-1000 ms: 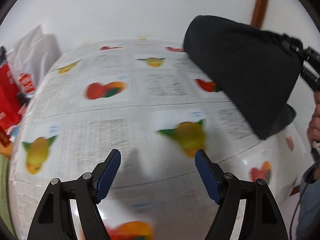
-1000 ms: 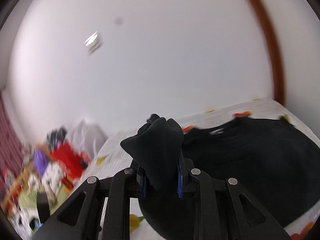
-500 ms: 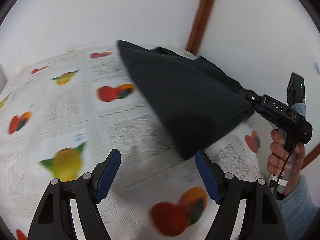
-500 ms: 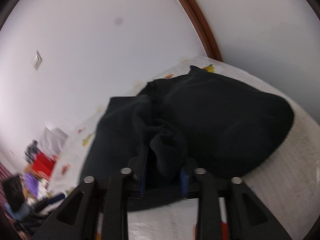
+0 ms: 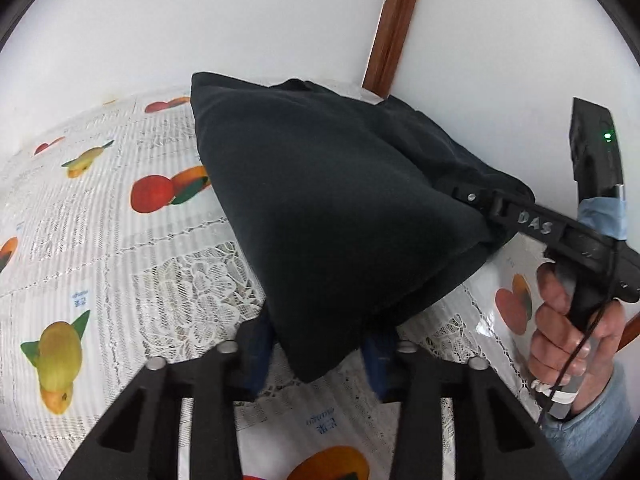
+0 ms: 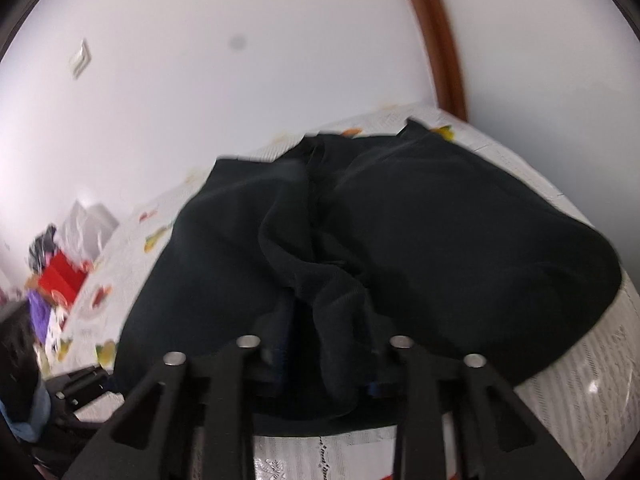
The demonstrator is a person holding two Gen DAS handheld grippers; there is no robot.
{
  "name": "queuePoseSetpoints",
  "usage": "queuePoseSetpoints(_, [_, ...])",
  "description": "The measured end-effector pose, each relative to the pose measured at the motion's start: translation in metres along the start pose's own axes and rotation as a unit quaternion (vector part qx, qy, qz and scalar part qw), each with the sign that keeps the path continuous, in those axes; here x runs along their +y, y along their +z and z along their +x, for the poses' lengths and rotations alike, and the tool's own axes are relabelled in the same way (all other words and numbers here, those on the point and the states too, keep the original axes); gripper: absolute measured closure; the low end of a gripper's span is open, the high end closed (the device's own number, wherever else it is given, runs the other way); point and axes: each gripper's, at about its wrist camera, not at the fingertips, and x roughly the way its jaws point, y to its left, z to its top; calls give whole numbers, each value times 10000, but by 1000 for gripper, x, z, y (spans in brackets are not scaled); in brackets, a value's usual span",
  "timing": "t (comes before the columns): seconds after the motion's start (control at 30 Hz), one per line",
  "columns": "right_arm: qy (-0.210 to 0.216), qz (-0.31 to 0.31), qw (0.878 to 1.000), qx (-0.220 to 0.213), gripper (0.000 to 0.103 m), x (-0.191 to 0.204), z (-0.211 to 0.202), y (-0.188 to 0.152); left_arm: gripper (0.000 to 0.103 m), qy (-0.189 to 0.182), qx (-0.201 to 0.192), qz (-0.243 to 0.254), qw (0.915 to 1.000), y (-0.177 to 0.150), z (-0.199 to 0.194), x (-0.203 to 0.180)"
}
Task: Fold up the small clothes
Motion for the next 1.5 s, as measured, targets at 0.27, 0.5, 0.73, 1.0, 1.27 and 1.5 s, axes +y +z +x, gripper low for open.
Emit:
queuePoseSetpoints(0.27, [408, 154, 9990, 24, 85, 29, 5, -6, 75, 148, -172, -348, 9991, -18, -32, 44])
queuePoseSetpoints(0.5, [861, -189, 9959, 194, 85, 102, 15, -23, 75, 335, -238, -769, 9962, -53, -82, 112])
queuePoseSetpoints(0.73, [1332, -215, 9906, 237, 78, 130, 3, -37, 71, 71, -201, -835, 9963, -77, -109, 148])
queuePoseSetpoints(1.0, [1178, -185, 9924, 310, 45, 137, 18, -27, 40, -137, -190, -695, 9973, -58, -86, 137])
queuePoseSetpoints(1.27, [974, -62, 9936, 571, 65, 159, 60, -15, 32, 218, -96, -521, 9984, -52, -66, 123])
queuePoseSetpoints(1.5, [1427, -337, 9892, -24, 88, 149, 24, 16, 30, 530, -72, -385, 9978, -50, -61, 112])
